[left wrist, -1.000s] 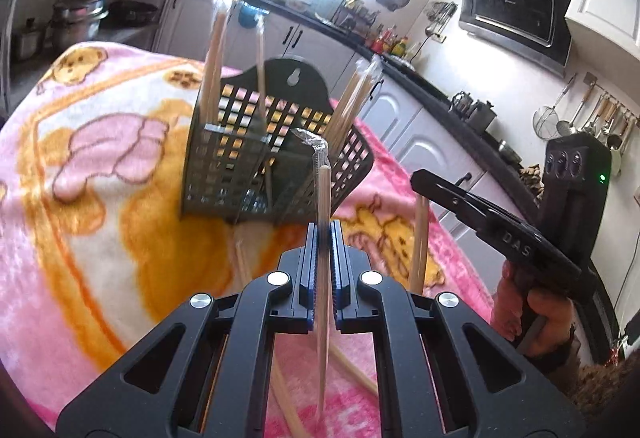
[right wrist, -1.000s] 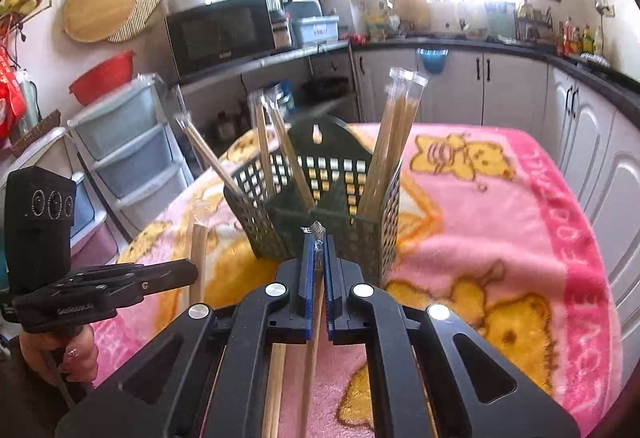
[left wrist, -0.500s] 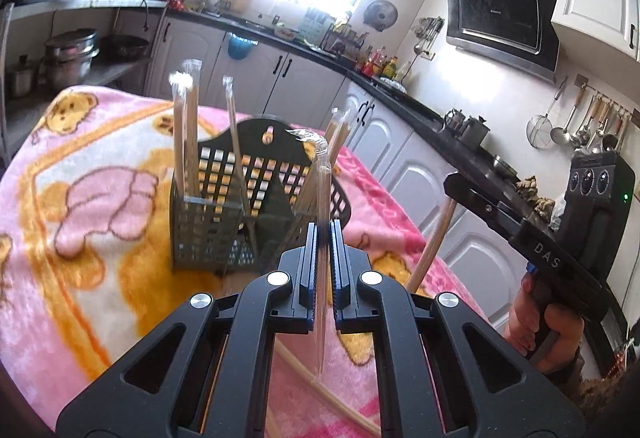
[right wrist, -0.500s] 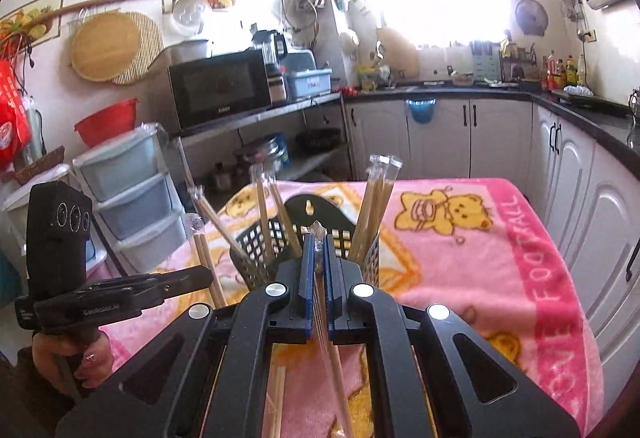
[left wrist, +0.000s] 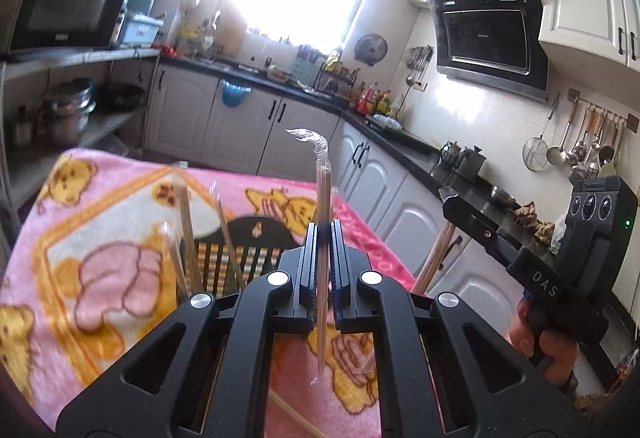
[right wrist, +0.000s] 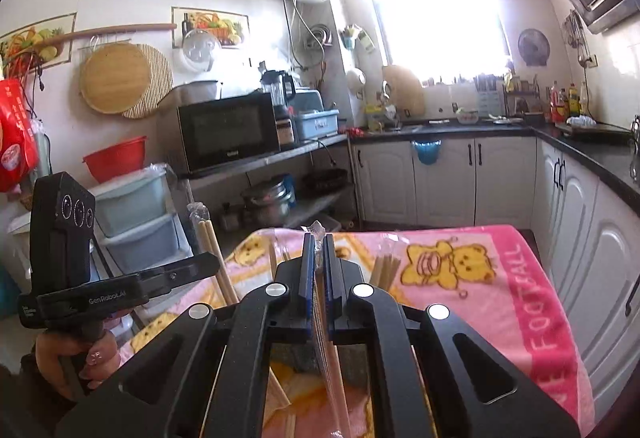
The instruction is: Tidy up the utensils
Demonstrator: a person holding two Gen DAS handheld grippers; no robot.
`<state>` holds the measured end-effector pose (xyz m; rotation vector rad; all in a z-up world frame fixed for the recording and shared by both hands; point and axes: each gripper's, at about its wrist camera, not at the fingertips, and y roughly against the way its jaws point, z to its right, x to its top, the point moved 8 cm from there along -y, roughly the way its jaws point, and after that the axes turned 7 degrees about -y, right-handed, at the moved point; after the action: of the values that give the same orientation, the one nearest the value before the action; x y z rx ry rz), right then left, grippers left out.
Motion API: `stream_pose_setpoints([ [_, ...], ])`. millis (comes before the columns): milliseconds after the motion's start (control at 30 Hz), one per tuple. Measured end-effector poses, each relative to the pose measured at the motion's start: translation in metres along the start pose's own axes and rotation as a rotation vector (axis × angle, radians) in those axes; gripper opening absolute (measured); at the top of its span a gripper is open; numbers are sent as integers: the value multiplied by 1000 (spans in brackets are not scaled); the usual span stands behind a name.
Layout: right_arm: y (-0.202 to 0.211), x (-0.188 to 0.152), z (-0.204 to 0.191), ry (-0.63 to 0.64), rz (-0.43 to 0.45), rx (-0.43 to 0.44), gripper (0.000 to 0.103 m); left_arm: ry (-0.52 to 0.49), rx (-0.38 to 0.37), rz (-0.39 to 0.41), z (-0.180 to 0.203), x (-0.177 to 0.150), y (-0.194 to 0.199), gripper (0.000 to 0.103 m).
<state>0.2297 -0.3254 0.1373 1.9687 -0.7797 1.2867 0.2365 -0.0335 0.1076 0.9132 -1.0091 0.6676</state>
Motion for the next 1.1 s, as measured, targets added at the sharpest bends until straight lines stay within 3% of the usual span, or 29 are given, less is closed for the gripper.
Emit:
stream_pose_setpoints([
  [633,-25,70,-5,-20,105,7,5,-44,43,135,-3,86,-5,3],
  [1100,-48,90,-7,-50,142,60,5,-77,114,176,-19,105,-23,3],
])
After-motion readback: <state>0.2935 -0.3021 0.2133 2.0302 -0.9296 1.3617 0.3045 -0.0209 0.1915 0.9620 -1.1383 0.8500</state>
